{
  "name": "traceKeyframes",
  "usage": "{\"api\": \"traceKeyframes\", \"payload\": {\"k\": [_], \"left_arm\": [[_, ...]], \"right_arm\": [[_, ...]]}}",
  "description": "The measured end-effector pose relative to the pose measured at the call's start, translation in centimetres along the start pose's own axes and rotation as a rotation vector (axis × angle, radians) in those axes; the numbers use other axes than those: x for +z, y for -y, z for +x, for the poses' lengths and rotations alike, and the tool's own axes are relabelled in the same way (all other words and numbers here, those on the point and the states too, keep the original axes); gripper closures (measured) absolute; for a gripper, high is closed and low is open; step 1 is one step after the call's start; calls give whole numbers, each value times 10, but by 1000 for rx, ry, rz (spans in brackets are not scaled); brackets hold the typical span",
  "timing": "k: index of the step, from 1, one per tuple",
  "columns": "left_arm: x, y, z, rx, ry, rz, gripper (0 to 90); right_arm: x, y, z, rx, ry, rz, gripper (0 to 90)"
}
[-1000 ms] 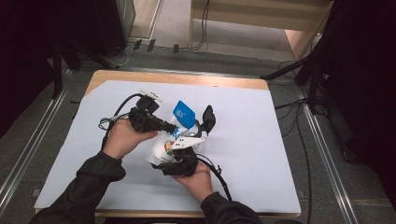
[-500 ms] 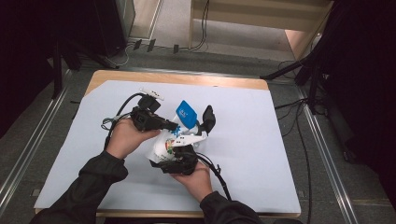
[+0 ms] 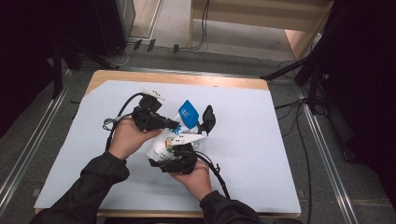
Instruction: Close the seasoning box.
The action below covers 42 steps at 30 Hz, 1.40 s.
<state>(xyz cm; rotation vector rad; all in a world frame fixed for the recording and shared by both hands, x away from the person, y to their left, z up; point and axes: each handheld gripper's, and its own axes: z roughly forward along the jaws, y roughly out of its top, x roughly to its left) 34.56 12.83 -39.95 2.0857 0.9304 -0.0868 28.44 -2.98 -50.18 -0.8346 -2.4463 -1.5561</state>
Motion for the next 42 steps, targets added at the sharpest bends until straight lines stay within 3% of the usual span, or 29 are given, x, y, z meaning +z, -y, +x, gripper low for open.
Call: {"api": "traceKeyframes", "payload": {"k": [6, 19, 27, 42], "left_arm": [[-1, -1, -1, 5, -4, -6, 892], [-4, 0, 4, -11, 44, 2, 823], [-4, -1, 1, 6, 19, 23, 876], [-3, 1, -2, 21, -9, 14, 894]], "right_arm": [[-2, -1, 0, 15, -16, -15, 526], [-7, -2, -3, 75, -50, -68, 542], [-6, -2, -1, 56, -41, -52, 542], [-3, -5, 0, 40, 0, -27, 522]]}}
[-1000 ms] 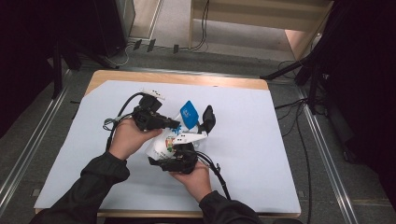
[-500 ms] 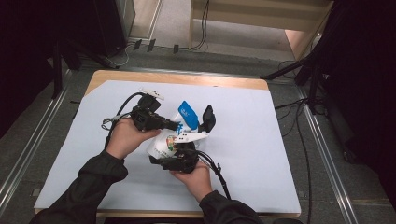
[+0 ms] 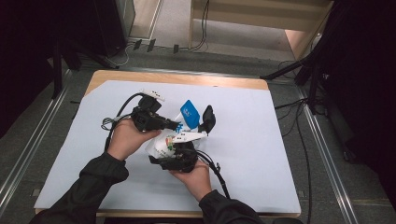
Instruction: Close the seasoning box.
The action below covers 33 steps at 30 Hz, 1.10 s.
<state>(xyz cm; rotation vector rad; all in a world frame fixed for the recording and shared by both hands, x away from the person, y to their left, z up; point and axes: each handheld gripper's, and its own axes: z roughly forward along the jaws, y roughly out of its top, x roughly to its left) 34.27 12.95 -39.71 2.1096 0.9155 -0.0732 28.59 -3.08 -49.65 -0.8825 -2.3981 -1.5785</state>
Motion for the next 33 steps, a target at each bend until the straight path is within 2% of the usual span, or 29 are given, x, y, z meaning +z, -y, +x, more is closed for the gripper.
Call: {"api": "traceKeyframes", "payload": {"k": [5, 11, 22, 28, 31, 33], "left_arm": [[-1, 1, 1, -4, 5, -12, 893], [-3, 2, 4, -19, 34, -21, 859], [-4, 2, 3, -14, 39, -20, 796], [-4, 1, 1, -9, 40, -17, 764], [-3, 1, 2, -5, 39, -11, 773], [-4, 1, 1, 12, 21, -10, 816]], "right_arm": [[0, 0, 0, 9, -8, -5, 542], [-1, 0, 1, 24, -35, -26, 548], [-1, 0, 1, 23, -37, -28, 548], [-2, 0, -1, 46, -61, -41, 548], [-2, 0, -1, 46, -59, -37, 549], [-2, 0, -1, 44, -60, -38, 549]]}}
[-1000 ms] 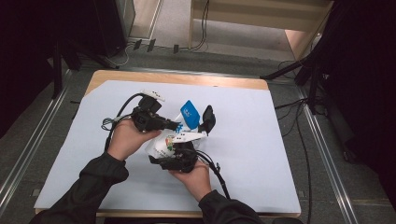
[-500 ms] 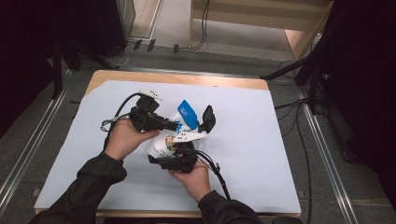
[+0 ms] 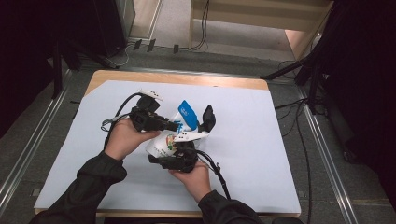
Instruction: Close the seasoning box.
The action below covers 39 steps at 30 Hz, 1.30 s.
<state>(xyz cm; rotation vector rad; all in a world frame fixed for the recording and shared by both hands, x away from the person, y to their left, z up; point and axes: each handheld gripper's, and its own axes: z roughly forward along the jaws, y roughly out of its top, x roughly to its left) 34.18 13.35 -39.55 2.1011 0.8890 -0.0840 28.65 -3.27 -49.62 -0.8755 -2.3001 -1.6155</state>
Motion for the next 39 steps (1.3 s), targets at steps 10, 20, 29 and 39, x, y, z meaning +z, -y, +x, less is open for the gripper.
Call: {"api": "traceKeyframes", "payload": {"k": [10, 20, 29, 39], "left_arm": [[1, -2, -6, 27, -49, 19, 896], [3, -3, -5, 14, -43, 16, 893], [2, -3, -4, 6, -19, 2, 839], [5, -2, -4, 9, -27, 17, 876]], "right_arm": [[1, -1, 2, -36, 41, 24, 533], [1, -1, 2, -35, 42, 25, 555], [-1, -1, 1, -1, -2, -12, 564], [-3, -3, -2, 10, -9, 1, 565]]}}
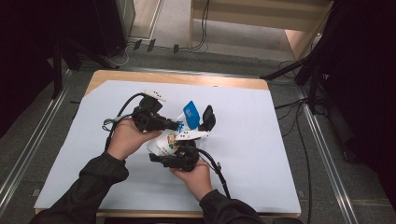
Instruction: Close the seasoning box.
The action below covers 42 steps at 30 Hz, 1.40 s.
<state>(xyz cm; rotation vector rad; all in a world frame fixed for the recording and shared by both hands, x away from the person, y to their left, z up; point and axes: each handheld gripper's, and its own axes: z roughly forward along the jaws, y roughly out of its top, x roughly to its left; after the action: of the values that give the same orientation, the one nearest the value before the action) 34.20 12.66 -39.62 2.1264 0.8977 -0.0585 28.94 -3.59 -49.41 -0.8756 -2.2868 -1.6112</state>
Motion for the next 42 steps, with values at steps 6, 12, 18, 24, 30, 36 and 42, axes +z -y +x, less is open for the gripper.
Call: {"api": "traceKeyframes", "payload": {"k": [6, 12, 18, 24, 30, 36, 42], "left_arm": [[1, 0, 0, -5, 0, 2, 885], [3, -1, -1, -13, -17, -1, 887], [3, -1, -2, -9, -25, 7, 890], [3, -2, -2, -9, -26, 9, 890], [2, -2, -3, -7, -26, 6, 890], [2, -3, -3, -3, -28, 0, 887], [2, -3, -3, -1, -30, -9, 885]], "right_arm": [[0, 0, -1, 0, -4, 1, 566], [0, -1, -2, -9, -2, 11, 565], [1, 0, 0, -38, 11, 16, 538], [2, 0, 1, -61, 14, 24, 508], [0, 0, 0, -45, 13, 20, 583], [0, -1, 0, -28, -1, 7, 586], [-1, -2, -1, -19, -6, 5, 587]]}}
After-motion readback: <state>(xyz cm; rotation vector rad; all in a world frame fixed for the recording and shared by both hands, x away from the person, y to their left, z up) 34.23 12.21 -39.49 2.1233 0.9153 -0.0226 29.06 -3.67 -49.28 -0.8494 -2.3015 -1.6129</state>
